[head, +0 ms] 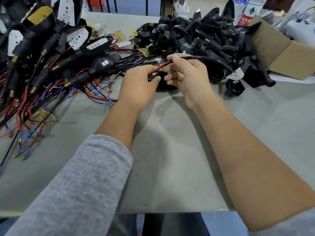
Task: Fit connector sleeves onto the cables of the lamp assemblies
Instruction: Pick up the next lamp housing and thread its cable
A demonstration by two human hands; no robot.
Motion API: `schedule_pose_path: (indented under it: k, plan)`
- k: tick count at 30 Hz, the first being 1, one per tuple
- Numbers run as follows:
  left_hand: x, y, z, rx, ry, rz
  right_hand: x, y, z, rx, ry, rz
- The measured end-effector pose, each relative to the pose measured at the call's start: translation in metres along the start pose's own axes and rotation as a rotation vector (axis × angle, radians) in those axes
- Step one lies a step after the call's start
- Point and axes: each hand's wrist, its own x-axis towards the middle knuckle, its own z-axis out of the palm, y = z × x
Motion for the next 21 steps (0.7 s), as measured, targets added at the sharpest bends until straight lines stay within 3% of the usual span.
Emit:
schedule_pose_path:
  k: [8,18,21]
  plan:
    - [0.001,0.000,0.001,0.027,-0.052,-0.046,-0.001,0.006,0.003,-0.128,-0.142,-0.008]
    - [0.004,0.000,-0.001,0.064,0.007,-0.209,0.007,0.002,-0.002,0.124,0.220,-0.088]
    - [0.006,0.001,-0.001,-0.077,0.009,-0.255,0.009,0.002,-0.004,0.129,0.302,-0.147]
